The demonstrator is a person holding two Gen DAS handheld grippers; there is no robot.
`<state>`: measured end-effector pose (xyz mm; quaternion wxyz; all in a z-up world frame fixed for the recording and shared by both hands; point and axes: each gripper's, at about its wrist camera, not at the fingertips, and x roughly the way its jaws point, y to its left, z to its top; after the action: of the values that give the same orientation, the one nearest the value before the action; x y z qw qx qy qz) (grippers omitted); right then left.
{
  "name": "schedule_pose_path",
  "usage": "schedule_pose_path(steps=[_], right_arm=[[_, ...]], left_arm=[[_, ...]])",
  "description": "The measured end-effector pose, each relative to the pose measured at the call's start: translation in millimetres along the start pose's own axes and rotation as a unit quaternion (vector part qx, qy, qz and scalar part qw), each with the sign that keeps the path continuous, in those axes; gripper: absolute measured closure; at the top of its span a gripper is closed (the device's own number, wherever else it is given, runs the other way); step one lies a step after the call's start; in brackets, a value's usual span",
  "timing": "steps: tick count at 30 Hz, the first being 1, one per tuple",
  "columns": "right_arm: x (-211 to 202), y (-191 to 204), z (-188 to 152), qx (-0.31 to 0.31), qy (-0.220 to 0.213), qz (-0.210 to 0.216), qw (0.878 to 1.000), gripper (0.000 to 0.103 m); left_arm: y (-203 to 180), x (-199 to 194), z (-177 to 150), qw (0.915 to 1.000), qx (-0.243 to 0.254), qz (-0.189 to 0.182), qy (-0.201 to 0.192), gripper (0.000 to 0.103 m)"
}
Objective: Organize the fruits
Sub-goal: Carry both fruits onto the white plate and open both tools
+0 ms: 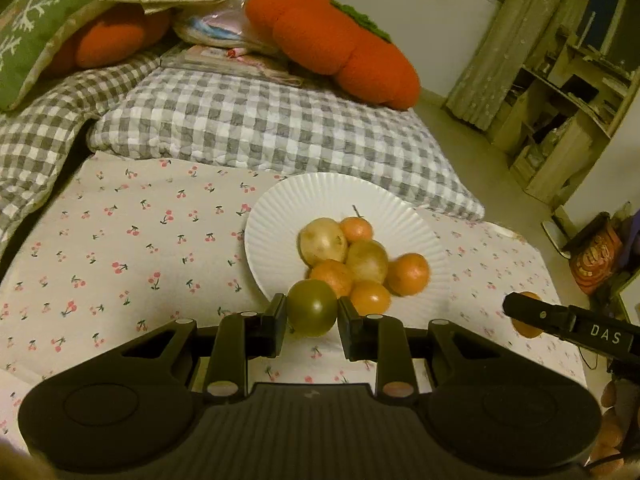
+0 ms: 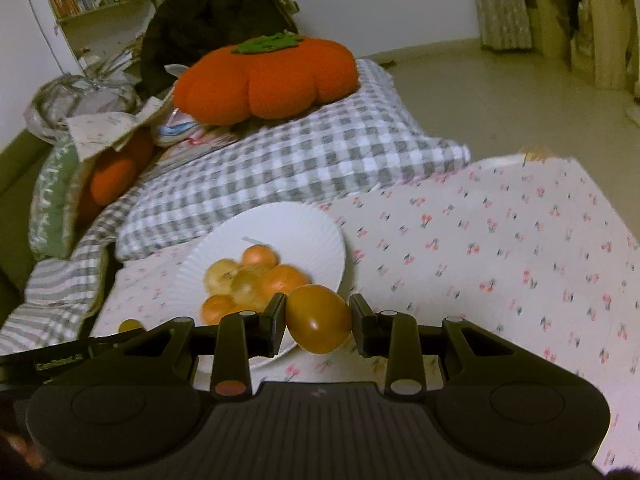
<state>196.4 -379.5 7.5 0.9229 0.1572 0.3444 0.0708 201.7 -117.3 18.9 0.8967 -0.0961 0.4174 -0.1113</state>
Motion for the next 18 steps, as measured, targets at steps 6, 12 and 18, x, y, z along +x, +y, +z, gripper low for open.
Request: schedule_pose_path(steps=[6, 12, 18], right_arm=[[28.8, -0.9, 12.2, -0.023, -0.009, -0.018, 1.000, 0.072], [57.5, -7.9, 21.1, 0.002, -0.008, 0.009, 1.000, 0.072], [75.7, -7.4, 19.3, 0.009, -0.008, 0.029, 0.999, 0.072]], left_arm=[[6.8, 27.5, 12.5, 1.0000, -0.003, 0.006, -0.003, 0.090], [12.7, 48.7, 22.8, 0.9999, -0.013, -0.001, -0.004, 0.090], [14.0, 64.0, 23.0, 0.9999, -0.011, -0.007, 0.001, 0.090]])
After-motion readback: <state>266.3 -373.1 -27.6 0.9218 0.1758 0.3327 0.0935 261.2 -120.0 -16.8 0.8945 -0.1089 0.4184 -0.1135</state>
